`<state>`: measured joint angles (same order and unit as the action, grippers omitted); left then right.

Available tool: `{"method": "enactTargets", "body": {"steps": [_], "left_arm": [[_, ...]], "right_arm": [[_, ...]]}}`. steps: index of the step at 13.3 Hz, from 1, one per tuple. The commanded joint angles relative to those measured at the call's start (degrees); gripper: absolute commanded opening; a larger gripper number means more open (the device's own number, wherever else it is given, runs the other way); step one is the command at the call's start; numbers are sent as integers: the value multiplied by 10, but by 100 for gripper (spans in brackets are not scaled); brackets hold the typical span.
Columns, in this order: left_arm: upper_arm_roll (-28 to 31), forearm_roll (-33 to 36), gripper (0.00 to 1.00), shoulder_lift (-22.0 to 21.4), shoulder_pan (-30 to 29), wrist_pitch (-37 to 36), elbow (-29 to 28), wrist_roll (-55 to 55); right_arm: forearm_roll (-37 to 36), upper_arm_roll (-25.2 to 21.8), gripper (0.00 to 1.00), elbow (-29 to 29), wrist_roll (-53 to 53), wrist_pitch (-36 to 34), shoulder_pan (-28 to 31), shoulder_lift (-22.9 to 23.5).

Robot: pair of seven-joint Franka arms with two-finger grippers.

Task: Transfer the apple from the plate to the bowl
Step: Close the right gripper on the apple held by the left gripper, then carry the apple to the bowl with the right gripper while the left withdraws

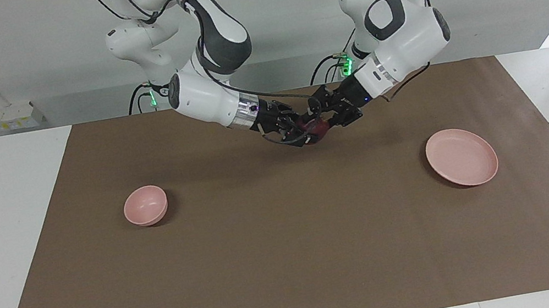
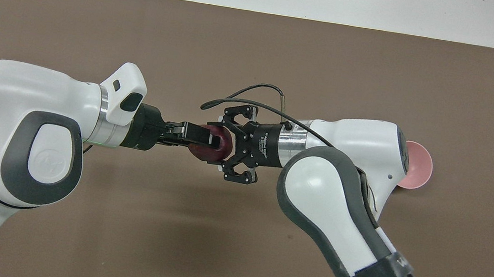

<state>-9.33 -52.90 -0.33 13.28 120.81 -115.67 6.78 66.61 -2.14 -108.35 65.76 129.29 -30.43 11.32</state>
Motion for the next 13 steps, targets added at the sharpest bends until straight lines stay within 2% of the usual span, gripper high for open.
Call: {"method": "enactTargets", "body": {"steps": [1,3,6,9,11,13], "left_arm": [[6,-6,93,-9,10,2,-4,-10],[7,-6,100,-8,10,2,-3,-10],[8,-1,100,-7,10,3,-2,-12],[10,21,100,-4,7,21,0,-10],[10,110,100,-1,4,20,4,-10],[9,233,100,-3,9,-3,5,-10]], "right_arm": [[-9,-2,0,16,-18,0,15,10],[-25,-2,0,18,-19,0,22,9],[-86,-3,0,21,-28,-5,33,3],[-146,-5,0,18,-105,-73,63,-3],[-186,-7,0,13,-157,-127,92,-11],[-301,-6,0,12,-200,-171,125,-17]]}}
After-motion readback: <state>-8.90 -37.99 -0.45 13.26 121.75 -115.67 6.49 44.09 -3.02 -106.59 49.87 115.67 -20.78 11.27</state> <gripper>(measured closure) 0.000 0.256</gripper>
